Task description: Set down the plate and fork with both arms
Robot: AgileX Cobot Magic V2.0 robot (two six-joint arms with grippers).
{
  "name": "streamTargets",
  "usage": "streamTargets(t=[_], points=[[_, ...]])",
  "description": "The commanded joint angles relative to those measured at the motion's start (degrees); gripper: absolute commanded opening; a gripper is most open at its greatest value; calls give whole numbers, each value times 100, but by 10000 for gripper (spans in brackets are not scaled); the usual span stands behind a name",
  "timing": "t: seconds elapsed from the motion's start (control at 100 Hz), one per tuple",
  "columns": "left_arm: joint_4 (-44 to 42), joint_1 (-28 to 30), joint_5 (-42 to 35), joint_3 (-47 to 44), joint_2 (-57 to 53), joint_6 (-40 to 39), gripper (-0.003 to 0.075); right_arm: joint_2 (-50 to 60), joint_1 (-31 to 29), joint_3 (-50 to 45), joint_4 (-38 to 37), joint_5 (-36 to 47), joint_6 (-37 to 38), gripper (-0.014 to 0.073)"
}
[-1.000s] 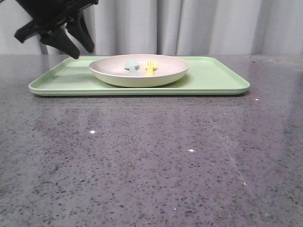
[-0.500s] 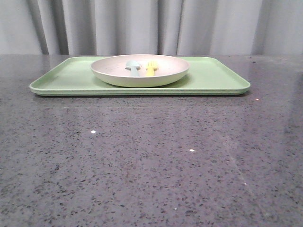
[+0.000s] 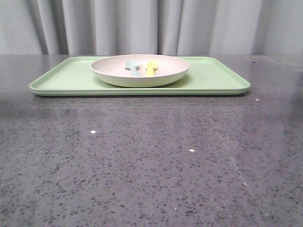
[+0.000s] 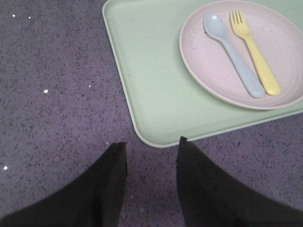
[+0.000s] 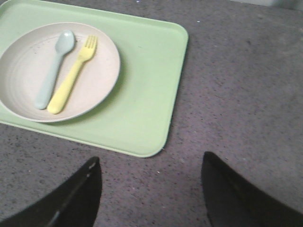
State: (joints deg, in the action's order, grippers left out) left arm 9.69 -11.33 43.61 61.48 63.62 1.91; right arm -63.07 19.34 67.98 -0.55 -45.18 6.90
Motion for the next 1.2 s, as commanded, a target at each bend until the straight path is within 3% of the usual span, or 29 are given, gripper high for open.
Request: streamTargets(t=[0.0,0.47,0.88,1.19], points=[[54,-39,-551,-276,-514,-72,262,-280,209,546,55,198,-5,469],[168,-39,-895,-1550,-2488,-82,262,-2516,792,3030,338,-749,85,468],[338,-39,-871,-1550,-2590,-82,262,-4328,975,4951,266,-1413,596,468],[338,-39,-871,-1550,-2590,-82,262,-5125,981,5433,266,-1662,1167,468]])
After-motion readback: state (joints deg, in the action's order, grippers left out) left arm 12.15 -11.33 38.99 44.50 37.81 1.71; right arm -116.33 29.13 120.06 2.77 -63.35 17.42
